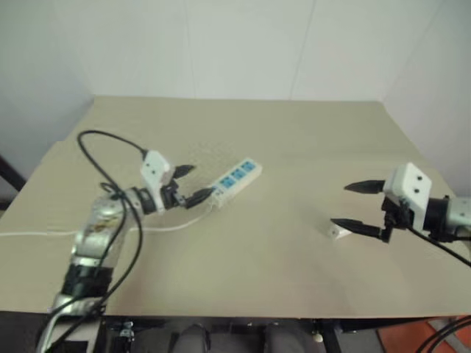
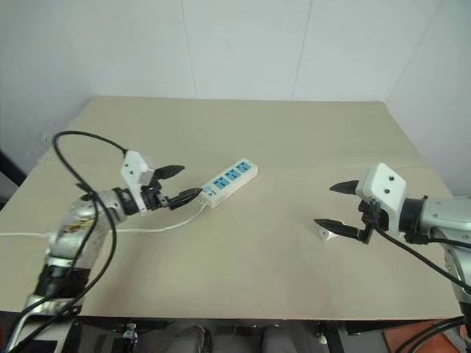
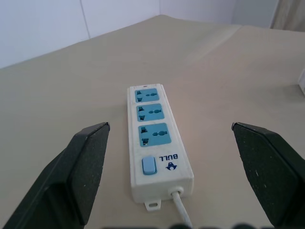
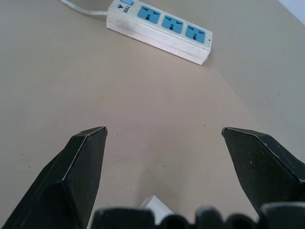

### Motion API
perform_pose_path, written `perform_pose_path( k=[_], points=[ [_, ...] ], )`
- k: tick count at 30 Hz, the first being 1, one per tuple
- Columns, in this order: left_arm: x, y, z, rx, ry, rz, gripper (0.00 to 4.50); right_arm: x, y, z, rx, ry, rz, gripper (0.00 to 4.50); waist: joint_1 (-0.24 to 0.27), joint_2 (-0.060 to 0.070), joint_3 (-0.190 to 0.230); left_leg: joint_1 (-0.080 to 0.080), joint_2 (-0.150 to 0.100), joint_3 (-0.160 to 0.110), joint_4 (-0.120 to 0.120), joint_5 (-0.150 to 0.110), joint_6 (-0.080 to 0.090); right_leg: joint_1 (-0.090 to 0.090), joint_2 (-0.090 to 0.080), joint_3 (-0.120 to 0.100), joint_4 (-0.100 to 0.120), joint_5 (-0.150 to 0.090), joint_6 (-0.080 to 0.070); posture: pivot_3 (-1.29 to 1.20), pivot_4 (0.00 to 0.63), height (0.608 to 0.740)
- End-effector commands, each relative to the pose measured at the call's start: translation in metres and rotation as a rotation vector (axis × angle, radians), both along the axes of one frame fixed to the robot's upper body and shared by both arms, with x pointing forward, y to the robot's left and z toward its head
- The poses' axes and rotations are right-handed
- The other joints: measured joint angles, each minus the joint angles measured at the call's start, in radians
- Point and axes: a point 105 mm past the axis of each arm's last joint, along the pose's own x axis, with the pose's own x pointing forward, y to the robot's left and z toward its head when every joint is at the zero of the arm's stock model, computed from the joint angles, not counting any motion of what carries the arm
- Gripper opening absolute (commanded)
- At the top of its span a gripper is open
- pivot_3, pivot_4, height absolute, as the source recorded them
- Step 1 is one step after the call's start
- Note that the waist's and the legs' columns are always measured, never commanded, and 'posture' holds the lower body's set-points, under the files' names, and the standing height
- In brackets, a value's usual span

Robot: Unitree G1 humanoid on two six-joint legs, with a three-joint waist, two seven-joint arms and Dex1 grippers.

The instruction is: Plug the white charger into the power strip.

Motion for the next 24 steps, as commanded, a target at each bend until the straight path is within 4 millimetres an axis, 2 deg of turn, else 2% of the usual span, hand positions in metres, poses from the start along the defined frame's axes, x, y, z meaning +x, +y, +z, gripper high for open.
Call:
perform_pose_path(
  k=[1, 4, 11, 13, 18, 24],
  points=[
    [0.02, -0.007, -0.007, 0.009, -0.049, 0.045, 4.47, 0.0, 0.002, 0.012, 0.001, -0.059, 0.017, 4.5, 0.001, 0.0, 0.0, 0.0, 0.0, 0.0, 0.0, 0.0, 0.0, 0.0, 0.0, 0.0, 0.0, 0.0, 0.0, 0.0, 0.15, 0.74],
    [0.038, -0.011, -0.028, 0.029, -0.033, 0.103, 4.47, -0.001, 0.003, 0.015, 0.003, -0.069, 0.021, 4.5, 0.001, 0.0, 0.0, 0.0, 0.0, 0.0, 0.0, 0.0, 0.0, 0.0, 0.0, 0.0, 0.001, 0.0, 0.0, 0.0, 0.15, 0.74],
    [0.044, -0.028, -0.06, 0.073, 0.003, 0.039, 4.47, 0.0, 0.002, 0.016, -0.002, -0.086, 0.003, 4.5, 0.003, 0.0, 0.0, 0.0, -0.001, 0.0, 0.0, 0.0, 0.0, 0.0, -0.001, 0.0, 0.001, 0.0, 0.001, 0.0, 0.15, 0.74],
    [0.044, -0.034, -0.065, 0.07, 0.009, 0.022, 4.47, -0.001, 0.004, 0.017, 0.005, -0.089, 0.007, 4.5, 0.003, 0.0, 0.0, 0.001, -0.001, -0.001, 0.0, 0.0, 0.0, 0.001, -0.001, 0.0, 0.001, 0.0, 0.001, 0.0, 0.15, 0.74],
    [0.046, -0.043, -0.059, 0.027, -0.009, -0.001, 4.47, -0.003, 0.005, 0.018, 0.011, -0.089, 0.009, 4.5, 0.002, 0.0, 0.0, 0.001, -0.002, -0.001, 0.0, 0.0, 0.0, 0.001, -0.001, 0.0, 0.001, 0.0, 0.001, 0.0, 0.15, 0.74],
    [0.044, -0.039, -0.076, 0.068, 0.029, 0.009, 4.47, -0.003, 0.008, 0.019, 0.025, -0.095, 0.017, 4.5, 0.002, 0.0, 0.0, 0.001, -0.002, -0.001, 0.0, 0.0, 0.0, 0.001, -0.001, 0.0, 0.001, 0.0, 0.001, 0.0, 0.15, 0.74]
  ],
)
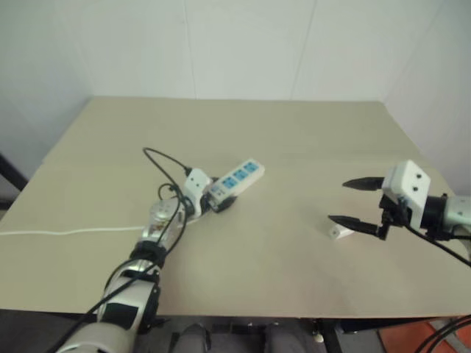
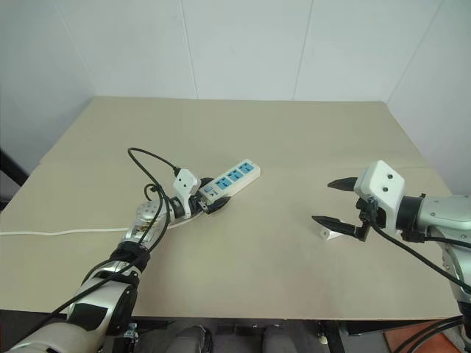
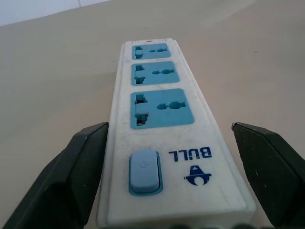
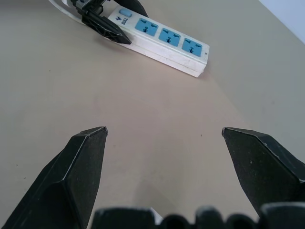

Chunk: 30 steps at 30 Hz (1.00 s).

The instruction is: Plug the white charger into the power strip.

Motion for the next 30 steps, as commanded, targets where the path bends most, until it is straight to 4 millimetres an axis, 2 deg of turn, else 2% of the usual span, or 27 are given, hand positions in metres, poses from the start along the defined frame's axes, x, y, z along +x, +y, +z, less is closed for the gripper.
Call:
perform_pose_path(
  k=[1, 9, 14, 18, 21, 24, 26, 30],
  points=[
    [-0.001, 0.002, -0.009, 0.032, 0.016, 0.002, 4.47, -0.003, 0.003, 0.015, 0.011, -0.066, 0.016, 4.5, 0.0, 0.0, 0.0, 0.0, 0.0, 0.0, 0.0, 0.0, 0.0, 0.0, 0.0, 0.0, 0.0, 0.0, 0.0, 0.0, 0.15, 0.74],
    [-0.006, 0.002, -0.036, 0.099, 0.106, 0.005, 4.47, -0.002, 0.007, 0.02, 0.022, -0.081, 0.03, 4.5, 0.0, 0.001, -0.001, 0.002, 0.0, 0.0, 0.0, 0.0, 0.0, 0.001, 0.0, 0.0, 0.0, 0.0, 0.0, 0.0, 0.15, 0.74],
    [-0.008, -0.004, -0.039, 0.066, 0.116, 0.009, 3.43, -0.002, 0.009, 0.023, 0.023, -0.087, 0.038, 4.5, 0.001, 0.005, -0.004, 0.002, 0.0, 0.0, 0.0, 0.0, 0.0, 0.002, 0.0, 0.0, 0.001, 0.0, 0.0, 0.0, 0.15, 0.74],
    [-0.011, -0.015, -0.028, 0.023, 0.088, -0.049, 3.34, -0.001, 0.009, 0.024, 0.02, -0.091, 0.038, 4.5, 0.002, 0.006, -0.004, 0.001, -0.001, 0.0, 0.0, 0.0, 0.0, 0.002, 0.0, 0.0, 0.0, 0.0, 0.0, 0.0, 0.15, 0.74],
    [-0.022, -0.029, -0.011, 0.005, 0.046, -0.19, 3.34, 0.0, 0.009, 0.026, 0.018, -0.094, 0.038, 4.5, 0.001, 0.006, -0.004, 0.001, -0.001, 0.0, 0.0, 0.0, 0.0, 0.001, 0.0, 0.0, 0.0, 0.0, 0.001, 0.0, 0.15, 0.74],
    [-0.049, -0.04, 0.012, 0.011, 0.012, -0.41, 3.34, 0.001, 0.009, 0.027, 0.011, -0.092, 0.05, 4.5, 0.003, 0.006, -0.004, 0.0, -0.001, 0.0, 0.0, 0.0, 0.0, 0.0, 0.0, 0.0, 0.0, 0.0, 0.001, 0.0, 0.15, 0.74],
    [-0.066, -0.04, 0.022, 0.031, 0.004, -0.52, 3.34, 0.002, 0.01, 0.027, 0.009, -0.092, 0.058, 4.5, 0.001, 0.006, -0.003, -0.002, -0.001, 0.0, 0.0, 0.0, 0.0, -0.001, 0.0, 0.0, 0.0, 0.0, 0.001, 0.0, 0.15, 0.74],
    [-0.092, -0.033, 0.023, 0.109, 0.028, -0.647, 3.34, 0.004, 0.014, 0.024, -0.015, -0.072, 0.096, 4.5, -0.001, 0.006, -0.003, -0.002, 0.0, -0.001, 0.0, 0.0, 0.0, -0.002, 0.0, 0.0, 0.0, 0.0, 0.0, 0.0, 0.15, 0.74]
  ],
)
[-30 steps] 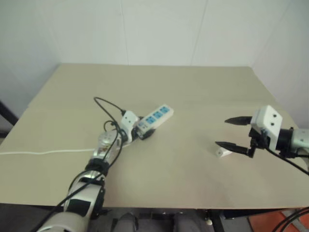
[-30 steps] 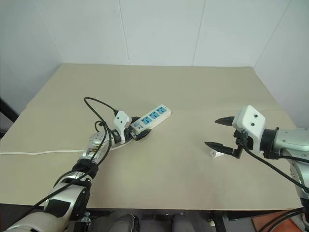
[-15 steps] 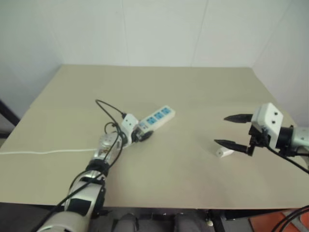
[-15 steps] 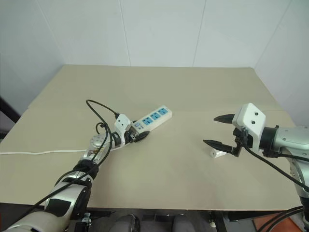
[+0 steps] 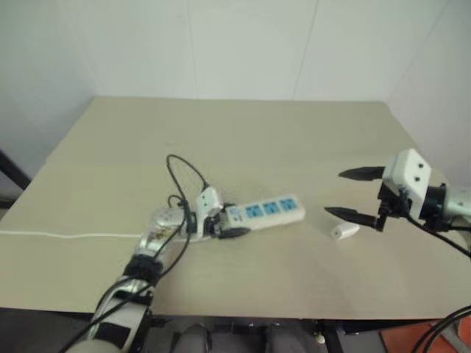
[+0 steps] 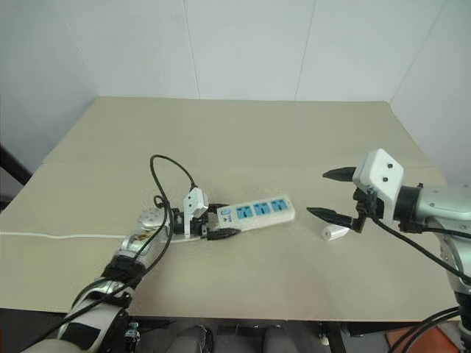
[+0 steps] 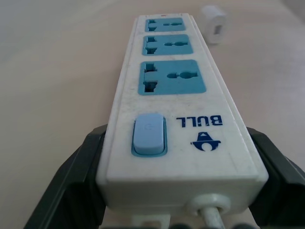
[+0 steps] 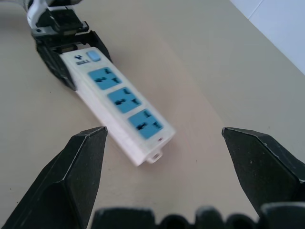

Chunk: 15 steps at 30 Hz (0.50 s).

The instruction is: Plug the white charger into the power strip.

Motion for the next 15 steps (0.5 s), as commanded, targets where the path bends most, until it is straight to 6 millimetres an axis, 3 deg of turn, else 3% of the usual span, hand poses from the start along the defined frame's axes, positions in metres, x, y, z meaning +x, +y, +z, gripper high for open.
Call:
perform_pose_path(
  k=[1, 10, 15],
  points=[
    [-0.022, -0.001, 0.012, 0.021, -0.037, -0.116, 3.34, 0.0, 0.004, 0.006, -0.044, -0.023, 0.05, 4.5, -0.001, 0.0, 0.0, 0.001, 0.0, 0.0, 0.0, 0.0, 0.0, 0.0, 0.0, 0.0, 0.0, 0.0, 0.0, 0.0, 0.15, 0.74],
    [-0.033, 0.006, -0.032, 0.099, 0.058, -0.062, 3.34, 0.015, -0.006, -0.028, -0.367, -0.005, 0.119, 4.5, -0.003, 0.0, 0.0, 0.002, 0.001, 0.001, 0.0, 0.0, 0.0, 0.001, 0.0, 0.0, 0.0, 0.0, 0.0, 0.0, 0.15, 0.74],
    [-0.034, 0.002, -0.041, 0.099, 0.079, -0.047, 3.34, 0.022, -0.014, -0.036, -0.57, 0.015, 0.196, 4.5, -0.001, 0.0, 0.0, 0.002, 0.0, 0.002, 0.0, 0.0, 0.0, 0.001, 0.0, 0.001, 0.0, 0.0, 0.0, 0.0, 0.15, 0.74]
  ],
)
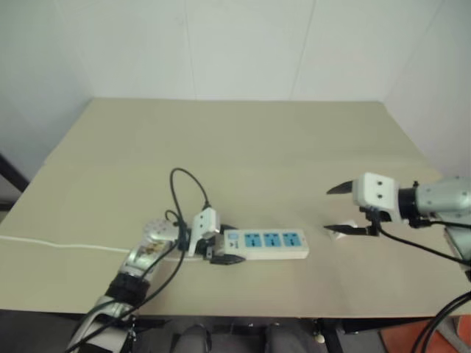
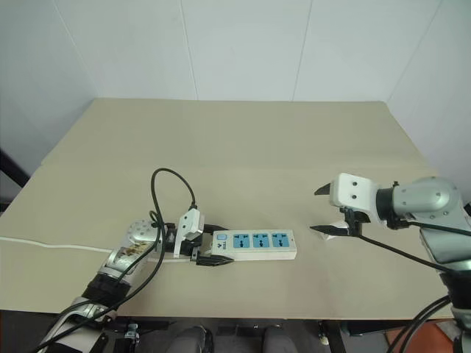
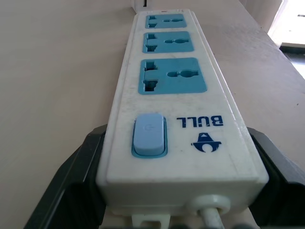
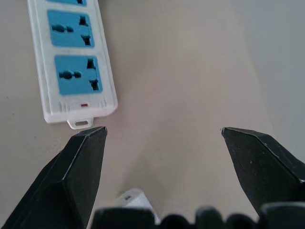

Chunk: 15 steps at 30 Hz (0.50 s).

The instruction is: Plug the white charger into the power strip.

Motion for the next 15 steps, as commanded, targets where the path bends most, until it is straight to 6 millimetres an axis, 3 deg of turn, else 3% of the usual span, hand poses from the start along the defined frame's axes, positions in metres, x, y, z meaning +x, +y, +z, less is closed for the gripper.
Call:
perform_pose_path(
  k=[1, 7, 15],
  points=[
    [-0.001, -0.004, -0.008, 0.016, 0.008, 0.012, 3.34, 0.0, -0.011, 0.0, -0.209, -0.008, 0.078, 4.5, 0.005, 0.0, 0.0, 0.0, 0.0, 0.0, 0.0, 0.0, 0.0, 0.0, 0.0, 0.0, 0.0, 0.0, 0.0, 0.0, 0.15, 0.74],
    [-0.003, -0.008, -0.012, 0.027, 0.011, -0.008, 3.34, 0.01, -0.023, -0.02, -0.443, 0.047, 0.12, 4.5, 0.003, 0.0, 0.0, 0.001, 0.0, 0.0, 0.0, 0.0, 0.0, 0.001, 0.0, 0.0, 0.0, 0.0, 0.0, 0.0, 0.15, 0.74],
    [-0.006, -0.01, -0.016, 0.05, -0.008, -0.042, 3.34, 0.022, -0.019, -0.048, -0.558, 0.084, 0.151, 4.5, 0.006, 0.0, 0.0, 0.001, -0.001, 0.0, 0.0, 0.0, 0.0, 0.001, -0.001, 0.0, 0.0, 0.0, 0.0, 0.0, 0.15, 0.74]
  ],
)
